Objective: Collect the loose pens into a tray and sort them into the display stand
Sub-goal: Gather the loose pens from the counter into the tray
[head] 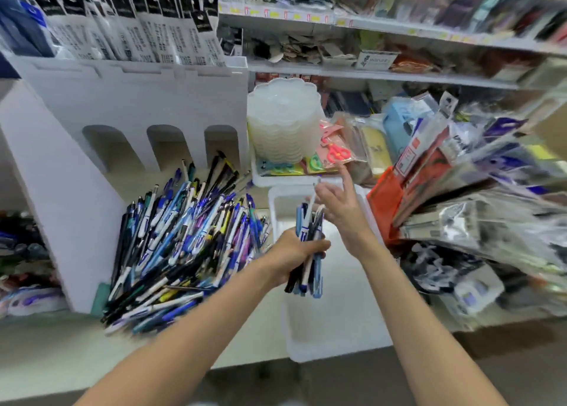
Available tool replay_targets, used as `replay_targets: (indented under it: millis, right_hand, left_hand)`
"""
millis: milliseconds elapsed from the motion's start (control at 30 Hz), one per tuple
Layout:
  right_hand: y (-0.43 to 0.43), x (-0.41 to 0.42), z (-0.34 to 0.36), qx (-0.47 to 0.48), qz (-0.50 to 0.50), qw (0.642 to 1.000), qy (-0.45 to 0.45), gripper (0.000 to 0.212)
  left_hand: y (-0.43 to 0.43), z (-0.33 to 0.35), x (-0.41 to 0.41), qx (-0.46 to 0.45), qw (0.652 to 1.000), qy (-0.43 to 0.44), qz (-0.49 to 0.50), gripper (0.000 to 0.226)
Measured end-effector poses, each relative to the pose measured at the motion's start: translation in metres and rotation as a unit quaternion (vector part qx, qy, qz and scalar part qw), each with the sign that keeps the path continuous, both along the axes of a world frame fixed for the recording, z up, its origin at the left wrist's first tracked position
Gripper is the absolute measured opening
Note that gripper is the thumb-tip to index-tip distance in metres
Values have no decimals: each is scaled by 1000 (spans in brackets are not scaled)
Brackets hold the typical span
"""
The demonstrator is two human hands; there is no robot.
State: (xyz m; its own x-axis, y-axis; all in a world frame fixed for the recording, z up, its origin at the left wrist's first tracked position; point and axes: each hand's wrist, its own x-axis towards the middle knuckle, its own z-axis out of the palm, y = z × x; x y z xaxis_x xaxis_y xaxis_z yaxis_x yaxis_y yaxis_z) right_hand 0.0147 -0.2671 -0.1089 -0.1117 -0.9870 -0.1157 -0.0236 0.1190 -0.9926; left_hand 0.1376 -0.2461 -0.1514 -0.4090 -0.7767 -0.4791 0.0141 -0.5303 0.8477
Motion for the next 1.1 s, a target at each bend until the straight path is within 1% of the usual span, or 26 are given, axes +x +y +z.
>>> replay_targets:
  millis: [133, 233, 267, 367, 433, 500, 533, 567, 633, 667, 700, 767, 800, 833, 900, 933, 967, 1033, 1100]
  right_hand:
    - [10, -46, -33, 32, 47, 995, 79, 70]
    - [15, -68, -68, 75, 90, 984, 132, 50]
    - [16, -72, -79, 89, 99, 982, 138, 44]
    - [23, -78, -105, 115, 122, 978, 128, 28]
    - [25, -77, -114, 128, 139, 975, 117, 25]
    - [24, -77, -122, 138, 143, 974, 112, 29]
    - [23, -77, -124, 140, 145, 973, 116, 32]
    - [23, -77, -126, 141, 148, 971, 124, 33]
    - [22, -79, -130, 144, 167, 964, 150, 32]
    - [23, -80, -132, 144, 179, 960, 157, 32]
    - [25, -80, -133, 141, 186, 959, 159, 31]
    - [31, -80, -136, 124, 180, 962, 160, 32]
    - [35, -79, -139, 112, 179, 962, 175, 35]
    - [39, -77, -143, 102, 189, 954, 208, 39]
    - [52, -72, -150, 78, 233, 922, 299, 47]
    - [59, -67, -152, 68, 255, 908, 324, 49]
    - [66, -61, -152, 63, 270, 904, 324, 50]
    - [80, -44, -149, 56, 284, 917, 273, 51]
    - [91, -31, -145, 42, 253, 936, 242, 50]
  left_hand:
    - [29, -40, -47, 13, 998, -62, -8, 13]
    - [43, -62, -72, 18, 994, -106, 27, 18]
    - [47, -68, -77, 11, 991, -126, 38, 21]
    - [61, -82, -82, -17, 980, -188, 61, 42]
    - [67, -84, -84, -34, 972, -222, 69, 41]
    - [70, -80, -85, -47, 963, -259, 62, 29]
    - [70, -79, -85, -61, 957, -278, 53, 29]
    - [70, -77, -84, -81, 950, -298, 37, 36]
    - [74, -70, -77, -112, 924, -367, -16, 70]
    - [79, -66, -69, -131, 911, -392, -13, 75]
    - [84, -62, -60, -181, 896, -404, 14, 69]
    - [93, -61, -41, -298, 849, -428, 88, 52]
    - [94, -67, -32, -318, 831, -440, 119, 50]
    - [94, -71, -25, -314, 829, -440, 142, 52]
    - [93, -77, -19, -271, 858, -399, 178, 57]
    - [91, -79, -17, -249, 875, -368, 190, 58]
    - [90, -79, -16, -232, 890, -333, 207, 58]
    - [89, -78, -13, -188, 911, -264, 255, 55]
    - [88, -77, -9, -136, 924, -208, 291, 51]
